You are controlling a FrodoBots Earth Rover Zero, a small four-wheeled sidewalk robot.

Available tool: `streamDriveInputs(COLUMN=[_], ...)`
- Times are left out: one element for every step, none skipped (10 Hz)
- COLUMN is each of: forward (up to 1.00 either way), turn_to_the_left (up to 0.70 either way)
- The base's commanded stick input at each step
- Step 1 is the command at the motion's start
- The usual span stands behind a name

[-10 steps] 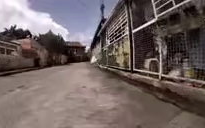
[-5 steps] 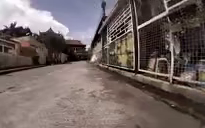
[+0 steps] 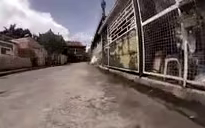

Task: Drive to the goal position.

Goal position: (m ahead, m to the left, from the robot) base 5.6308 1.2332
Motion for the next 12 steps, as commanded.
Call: streamDriveInputs(forward=[0.7, 0.7, 0.7, 0.7, 0.7, 0.7, 0.7, 0.7, 0.7, 0.7, 0.7, 0.7], turn_to_the_left=[0.0, 0.0, 0.0, 0.31, 0.07, 0.0, 0.0, 0.0, 0.0, 0.0, 0.0, 0.0])
